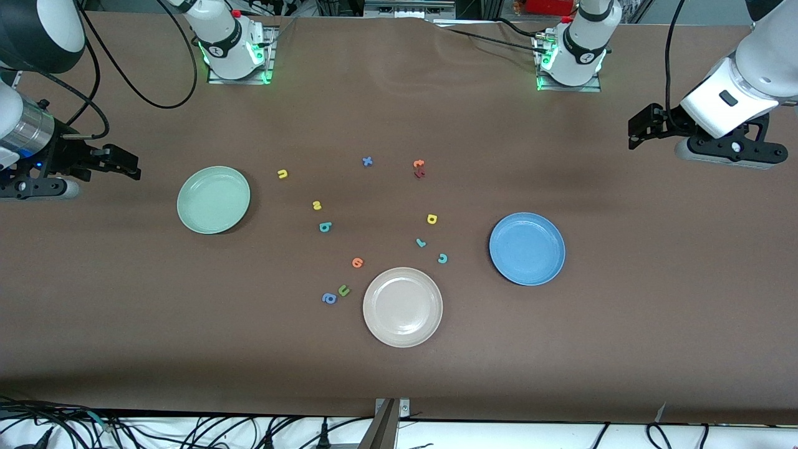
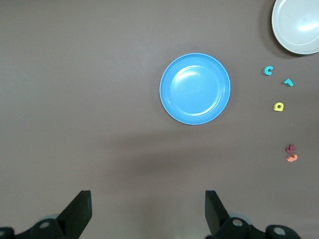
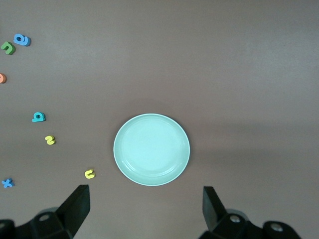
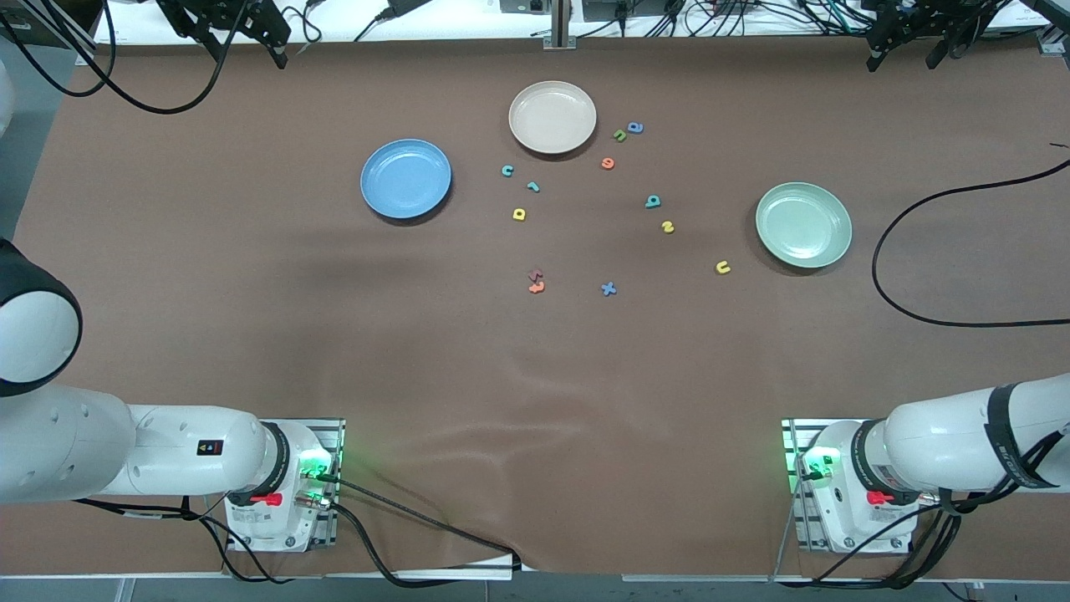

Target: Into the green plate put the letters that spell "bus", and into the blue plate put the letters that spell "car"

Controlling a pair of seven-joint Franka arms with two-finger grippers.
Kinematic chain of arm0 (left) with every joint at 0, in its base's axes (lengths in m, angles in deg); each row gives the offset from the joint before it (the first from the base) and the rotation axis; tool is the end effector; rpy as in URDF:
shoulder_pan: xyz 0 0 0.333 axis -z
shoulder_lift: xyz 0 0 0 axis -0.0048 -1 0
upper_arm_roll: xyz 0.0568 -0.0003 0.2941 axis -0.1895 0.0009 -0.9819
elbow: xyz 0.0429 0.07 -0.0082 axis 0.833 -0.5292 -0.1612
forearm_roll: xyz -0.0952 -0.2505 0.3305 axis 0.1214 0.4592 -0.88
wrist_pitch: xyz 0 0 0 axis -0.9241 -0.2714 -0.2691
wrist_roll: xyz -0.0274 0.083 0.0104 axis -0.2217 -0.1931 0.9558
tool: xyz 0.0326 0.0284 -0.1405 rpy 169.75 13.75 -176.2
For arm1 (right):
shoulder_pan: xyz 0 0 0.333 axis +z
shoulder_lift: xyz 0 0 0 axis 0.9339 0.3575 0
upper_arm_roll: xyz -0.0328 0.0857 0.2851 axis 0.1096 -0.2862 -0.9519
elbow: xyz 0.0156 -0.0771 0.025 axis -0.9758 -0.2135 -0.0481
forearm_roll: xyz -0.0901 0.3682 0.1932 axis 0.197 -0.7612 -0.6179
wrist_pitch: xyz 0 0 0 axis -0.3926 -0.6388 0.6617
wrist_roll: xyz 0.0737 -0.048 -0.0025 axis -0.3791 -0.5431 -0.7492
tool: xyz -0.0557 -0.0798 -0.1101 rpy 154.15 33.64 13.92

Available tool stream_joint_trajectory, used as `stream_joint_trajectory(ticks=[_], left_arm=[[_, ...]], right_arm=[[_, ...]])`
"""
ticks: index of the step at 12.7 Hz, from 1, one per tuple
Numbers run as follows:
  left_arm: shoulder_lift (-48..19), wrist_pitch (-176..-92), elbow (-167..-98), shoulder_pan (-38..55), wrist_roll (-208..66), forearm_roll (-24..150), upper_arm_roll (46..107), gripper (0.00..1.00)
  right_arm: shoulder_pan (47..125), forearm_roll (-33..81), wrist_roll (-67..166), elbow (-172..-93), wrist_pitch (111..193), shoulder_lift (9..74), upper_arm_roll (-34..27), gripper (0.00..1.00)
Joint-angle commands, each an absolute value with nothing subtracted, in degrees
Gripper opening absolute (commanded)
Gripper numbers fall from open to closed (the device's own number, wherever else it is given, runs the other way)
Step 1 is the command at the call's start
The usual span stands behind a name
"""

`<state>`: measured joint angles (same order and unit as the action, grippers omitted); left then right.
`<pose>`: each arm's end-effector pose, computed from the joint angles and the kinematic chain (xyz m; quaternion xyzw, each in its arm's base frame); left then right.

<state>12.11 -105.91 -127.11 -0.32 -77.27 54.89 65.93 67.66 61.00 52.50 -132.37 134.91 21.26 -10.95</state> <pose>0.5694 -0.0777 0.5399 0.9974 -0.0620 -0.0371 0.0008 0.6047 0.0047 0.4717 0.9993 0.0202 -0.0299 0.0003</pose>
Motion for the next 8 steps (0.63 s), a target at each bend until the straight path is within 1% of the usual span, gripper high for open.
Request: stream_joint_trajectory(ticks=[1,8], left_arm=[[12.06,-105.52,-126.66,-0.72,-78.76,55.06,66.06,1.0],[12.06,-105.43,-126.66,-0.72,-78.76,55.06,66.32,1.0]], right_arm=[[67.65,61.87,53.12,-132.93,134.71,20.92,-11.23,1.0],[67.65,62.22,53.12,-133.98,134.36,20.57,-11.23,1.0]])
